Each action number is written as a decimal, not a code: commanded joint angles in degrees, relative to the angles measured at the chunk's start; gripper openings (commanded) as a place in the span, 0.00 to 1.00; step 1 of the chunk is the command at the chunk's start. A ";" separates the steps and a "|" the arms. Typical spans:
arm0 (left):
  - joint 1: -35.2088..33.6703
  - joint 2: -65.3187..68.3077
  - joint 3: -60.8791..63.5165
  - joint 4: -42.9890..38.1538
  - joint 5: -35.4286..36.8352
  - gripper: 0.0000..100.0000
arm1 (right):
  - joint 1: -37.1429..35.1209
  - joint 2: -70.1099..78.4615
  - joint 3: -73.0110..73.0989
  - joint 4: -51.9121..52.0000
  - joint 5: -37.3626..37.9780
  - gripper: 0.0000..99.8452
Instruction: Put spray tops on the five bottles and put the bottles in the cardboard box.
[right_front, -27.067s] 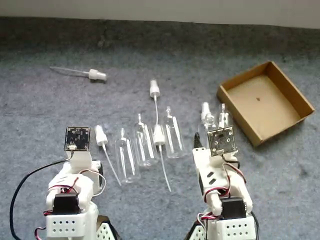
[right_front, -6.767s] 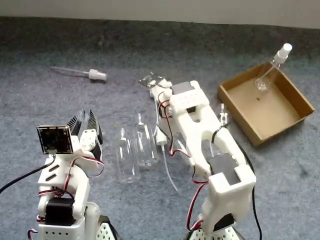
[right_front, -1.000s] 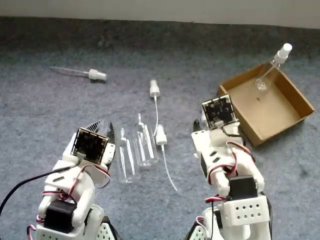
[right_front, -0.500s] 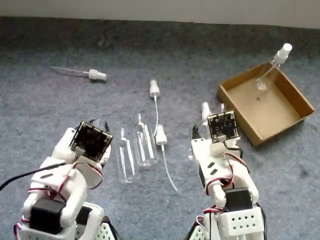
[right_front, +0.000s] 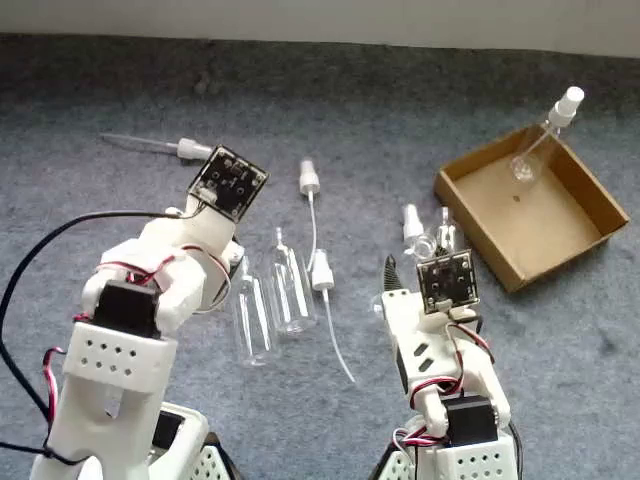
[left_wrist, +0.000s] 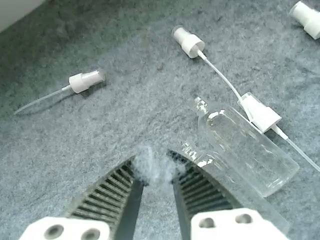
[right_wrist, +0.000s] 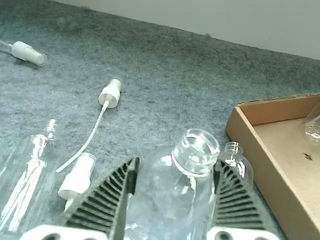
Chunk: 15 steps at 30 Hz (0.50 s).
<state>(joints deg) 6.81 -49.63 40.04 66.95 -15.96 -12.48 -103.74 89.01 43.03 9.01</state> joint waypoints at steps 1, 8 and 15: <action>0.57 6.55 -7.96 0.09 -0.53 0.03 | 0.48 -1.36 -0.22 -1.54 -0.44 0.14; -3.03 20.62 -20.79 0.09 -7.74 0.03 | 0.40 -1.36 -0.22 -1.54 -0.35 0.14; -10.15 36.97 -32.92 -0.35 -10.46 0.03 | 0.40 -1.36 -0.22 -1.54 -0.35 0.14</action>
<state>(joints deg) -0.48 -17.27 14.37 66.95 -25.54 -12.48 -104.26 89.45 42.95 9.01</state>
